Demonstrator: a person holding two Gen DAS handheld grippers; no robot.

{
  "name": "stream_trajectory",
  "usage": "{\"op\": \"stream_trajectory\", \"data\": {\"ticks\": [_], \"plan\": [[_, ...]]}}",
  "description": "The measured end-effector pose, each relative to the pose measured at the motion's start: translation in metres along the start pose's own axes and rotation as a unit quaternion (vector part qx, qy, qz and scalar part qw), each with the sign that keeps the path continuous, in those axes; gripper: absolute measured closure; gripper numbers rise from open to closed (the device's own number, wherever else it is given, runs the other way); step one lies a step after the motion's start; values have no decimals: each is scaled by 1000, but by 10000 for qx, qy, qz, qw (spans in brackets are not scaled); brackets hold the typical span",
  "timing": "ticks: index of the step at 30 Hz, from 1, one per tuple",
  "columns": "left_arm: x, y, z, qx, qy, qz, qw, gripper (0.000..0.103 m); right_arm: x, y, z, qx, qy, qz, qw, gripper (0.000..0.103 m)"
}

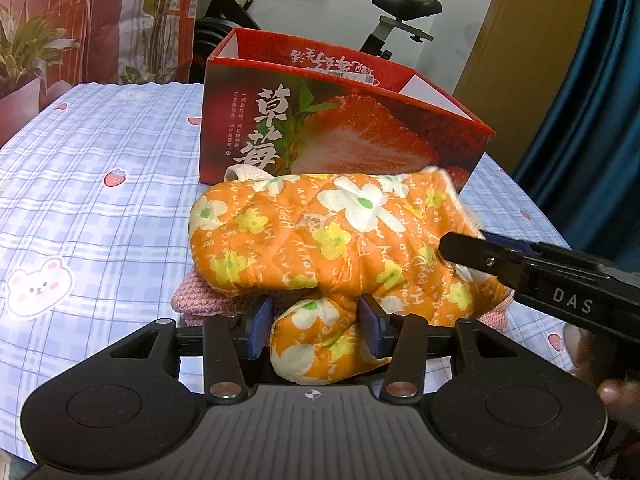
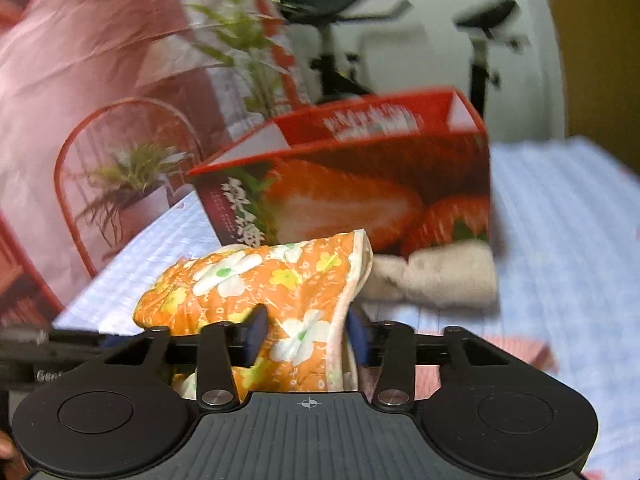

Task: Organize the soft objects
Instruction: 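Close both grippers on the orange floral cloth edge and lift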

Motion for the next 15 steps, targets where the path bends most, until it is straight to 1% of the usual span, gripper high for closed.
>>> {"op": "stream_trajectory", "data": {"ticks": [1,4,6,10,12,15], "plan": [[0,0,0,-8,4,-2,10000,52,-3,2,-5,-160,-6,64,9999,82],[0,0,0,-34,4,7,10000,52,-6,2,-14,-392,47,81,9992,92],[-1,0,-2,-110,-30,18,9999,52,-5,0,-11,-340,11,58,9994,94],[-5,2,-12,-608,-191,49,9980,47,-5,-2,-3,-217,-54,25,9997,95],[-10,5,-17,-812,-221,201,9962,47,-3,-5,-1,-221,-76,3,9997,96],[-17,11,-21,-899,-200,410,9949,46,-1,-8,1,-199,-87,-34,9998,96]]}}
Point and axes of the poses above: each gripper's, at about its wrist camera, not at the fingertips, and x roughly the way its jaws point, z to its right, y to its top, the point moved 10 cm from there along x, roughly the way its jaws point, and after that the axes turned 3 degrees about x, right-handed, at the moved point
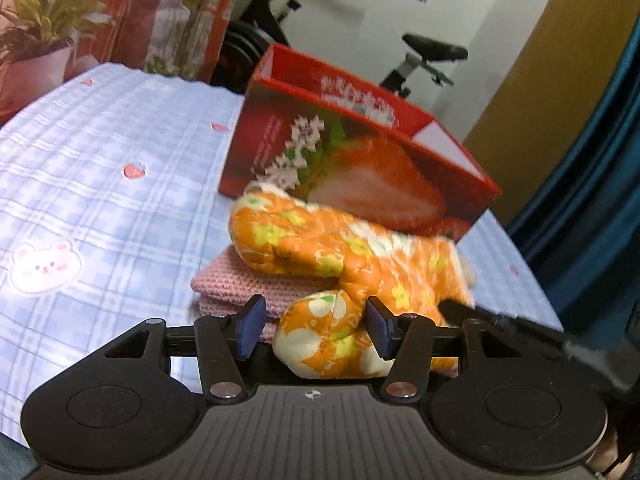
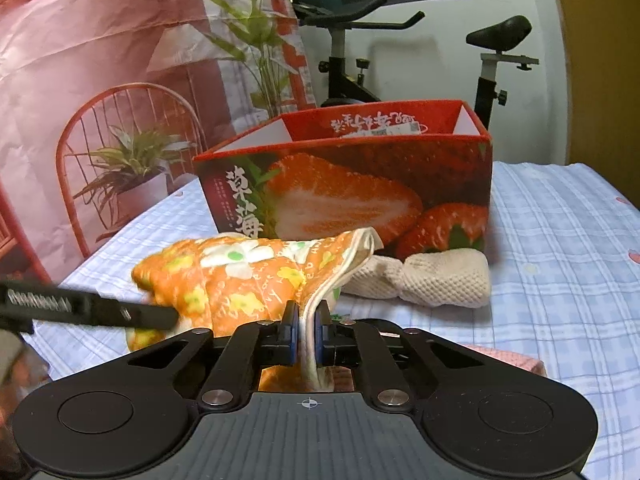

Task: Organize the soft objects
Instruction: 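Close both grippers on the orange floral cloth edge and lift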

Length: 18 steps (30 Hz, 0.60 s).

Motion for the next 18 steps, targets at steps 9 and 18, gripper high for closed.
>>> {"op": "stream_trajectory", "data": {"ticks": [9,18], "plan": [[-8,25,-26,-881,-2,343,9955,46,2,-4,6,68,5,-16,10000,96],[31,41,-28,-1055,-186,43,9942,46,3,-5,6,70,1,-27,10000,96]]}}
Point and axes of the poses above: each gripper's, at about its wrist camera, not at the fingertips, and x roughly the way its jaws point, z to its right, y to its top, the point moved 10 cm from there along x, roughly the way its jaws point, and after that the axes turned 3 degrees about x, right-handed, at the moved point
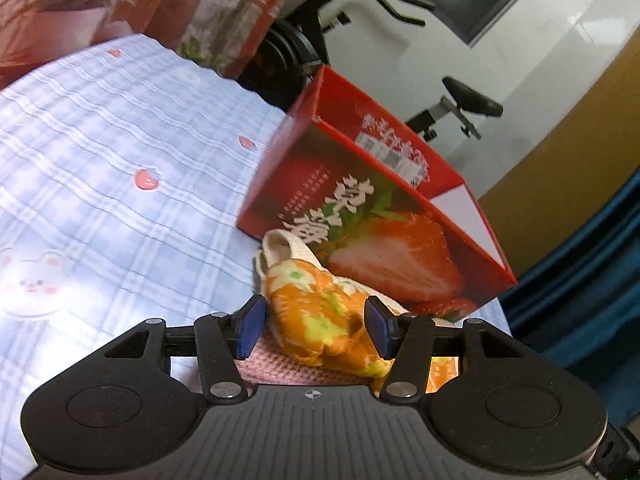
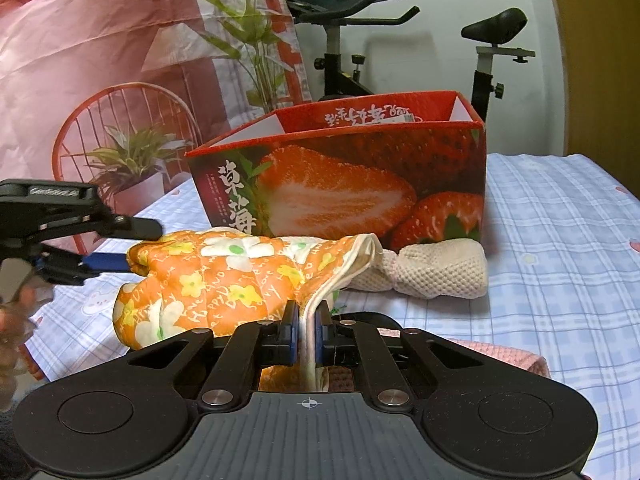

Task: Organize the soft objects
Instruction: 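Close both grippers on the orange floral cloth edge and lift, then lift the orange floral cloth with both grippers and carry it over the box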

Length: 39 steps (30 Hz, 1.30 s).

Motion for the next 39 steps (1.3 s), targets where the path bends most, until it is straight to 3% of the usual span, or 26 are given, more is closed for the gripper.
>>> {"op": "stream_trajectory", "data": {"ticks": [3,4,6,9,24,39], "plan": [[5,0,5,176,79,-2,9998,50,0,0,0,-14,-17,-9,10000,96],[4,0,7,283,110,29,9995,60,0,0,-1,-9,-12,-10,10000,96],[-1,1,14,651,189,106,9976,71,0,0,0,21,4,-10,10000,96],[-11,6,24,1079,196,245,9937,79,-2,2,0,101,45,25,9999,96],[-34,31,59,1525,16,664,9861,82,-25,47,-1,90,153,526,9985,96],[-19,101,94,2068,0,1056,9727,82,-18,138,8,-246,300,795,9961,96]]}}
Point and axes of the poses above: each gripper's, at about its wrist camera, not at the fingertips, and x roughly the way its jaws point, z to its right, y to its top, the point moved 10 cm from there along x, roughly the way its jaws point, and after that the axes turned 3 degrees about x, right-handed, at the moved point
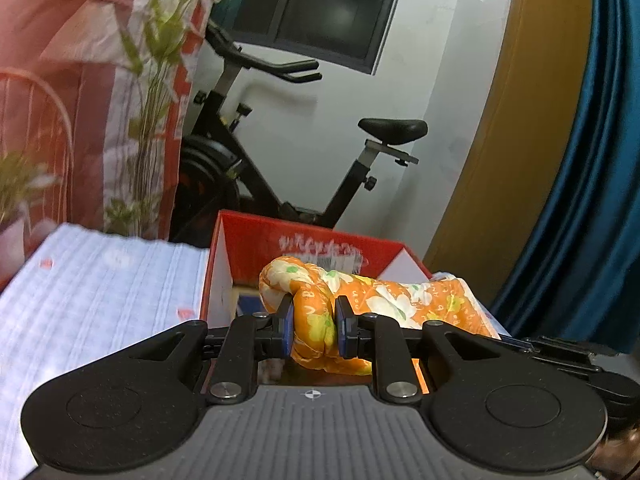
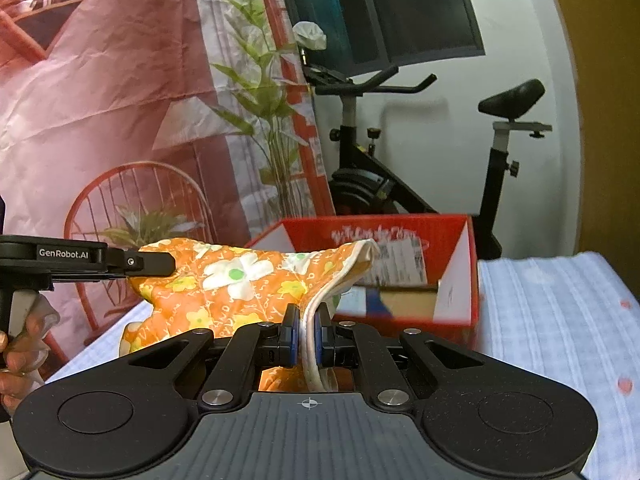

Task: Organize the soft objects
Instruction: 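Lift the orange floral cloth with both grippers and carry it over the box, then lower the floral cloth into the box and open both grippers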

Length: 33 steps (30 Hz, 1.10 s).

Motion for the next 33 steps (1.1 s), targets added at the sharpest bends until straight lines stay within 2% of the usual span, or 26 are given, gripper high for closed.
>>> {"op": "stream_trajectory", "data": {"ticks": [4,9,14,18,21,27,29,31,33], "plan": [[22,23,-3,59,46,50,10000,82,20,24,5,-238,-75,-4,9997,96],[54,46,-1,382,206,138,9990,82,51,49,16,-562,-275,-16,9980,96],[86,56,2,317,176,198,9991,81,88,63,34,-847,-662,-28,9942,96],[115,48,6,572,292,-55,9979,81,119,57,55,-717,-988,-214,9923,96],[132,37,5,704,307,-349,9964,81,135,44,65,-716,-1080,-442,9906,96],[148,16,-8,497,203,-833,9951,80,153,22,79,-509,-1079,-808,9896,96],[148,13,-10,513,197,-892,9945,73,154,18,83,-462,-1128,-852,9889,95],[146,11,-11,548,187,-972,9936,49,157,13,83,-434,-1141,-954,9879,90],[142,12,-11,584,217,-931,9937,46,159,9,83,-471,-1171,-1029,9867,84]]}}
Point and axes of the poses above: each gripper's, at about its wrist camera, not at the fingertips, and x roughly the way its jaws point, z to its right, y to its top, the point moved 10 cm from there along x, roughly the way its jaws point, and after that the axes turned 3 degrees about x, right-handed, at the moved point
